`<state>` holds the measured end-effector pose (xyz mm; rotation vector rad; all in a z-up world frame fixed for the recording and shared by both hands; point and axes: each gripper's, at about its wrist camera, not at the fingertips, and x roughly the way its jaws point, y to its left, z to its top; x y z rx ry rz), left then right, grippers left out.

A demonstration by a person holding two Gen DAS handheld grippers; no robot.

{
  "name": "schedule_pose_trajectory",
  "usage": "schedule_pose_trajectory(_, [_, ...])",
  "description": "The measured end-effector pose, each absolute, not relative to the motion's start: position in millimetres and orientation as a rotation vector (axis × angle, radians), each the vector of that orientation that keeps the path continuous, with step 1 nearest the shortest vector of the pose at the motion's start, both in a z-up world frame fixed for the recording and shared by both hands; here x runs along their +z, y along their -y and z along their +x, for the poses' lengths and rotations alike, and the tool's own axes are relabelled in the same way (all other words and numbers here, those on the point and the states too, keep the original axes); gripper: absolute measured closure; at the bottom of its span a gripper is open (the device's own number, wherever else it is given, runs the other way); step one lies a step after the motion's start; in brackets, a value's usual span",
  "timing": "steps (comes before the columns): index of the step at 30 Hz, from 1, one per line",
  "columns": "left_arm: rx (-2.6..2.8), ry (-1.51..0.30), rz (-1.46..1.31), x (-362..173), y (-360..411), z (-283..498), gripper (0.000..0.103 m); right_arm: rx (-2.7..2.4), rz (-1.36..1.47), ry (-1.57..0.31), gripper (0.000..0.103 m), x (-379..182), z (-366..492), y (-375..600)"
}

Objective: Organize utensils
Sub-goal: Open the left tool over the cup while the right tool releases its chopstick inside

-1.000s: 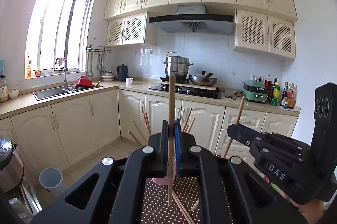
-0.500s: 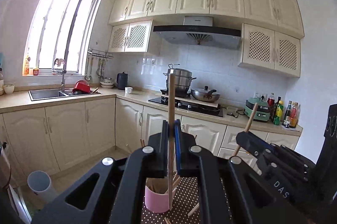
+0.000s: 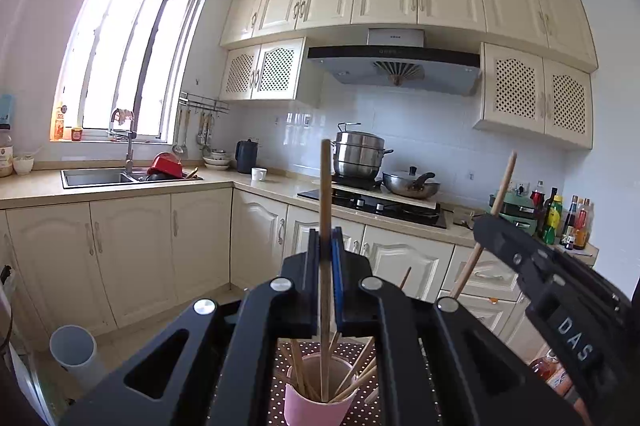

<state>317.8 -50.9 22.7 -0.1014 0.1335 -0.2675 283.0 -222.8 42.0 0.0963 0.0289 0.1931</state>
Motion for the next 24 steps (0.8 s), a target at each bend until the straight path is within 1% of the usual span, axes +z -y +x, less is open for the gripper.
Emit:
schedule_pose_trajectory(12, [-0.287, -0.204, -0.044, -9.8, 57.9, 341.1, 0.097, 0.199, 0.101, 0.004, 0.097, 36.8, 296.7, 215.6])
schedule_pose_trajectory(22, [-0.324, -0.262, 0.038, -35.9, 63.5, 338.6, 0.097, 0.197, 0.112, 0.019, 0.097, 35.7, 308.5, 210.9])
schedule_pose_trajectory(23, [-0.33, -0.269, 0.031, -35.5, 62.1, 339.2, 0.096, 0.199, 0.113, 0.019, 0.097, 35.6, 309.4, 210.5])
schedule_pose_trajectory(24, [-0.33, -0.269, 0.024, -34.4, 60.6, 340.0, 0.089, 0.2, 0.113, 0.016, 0.097, 34.6, 310.3, 210.4])
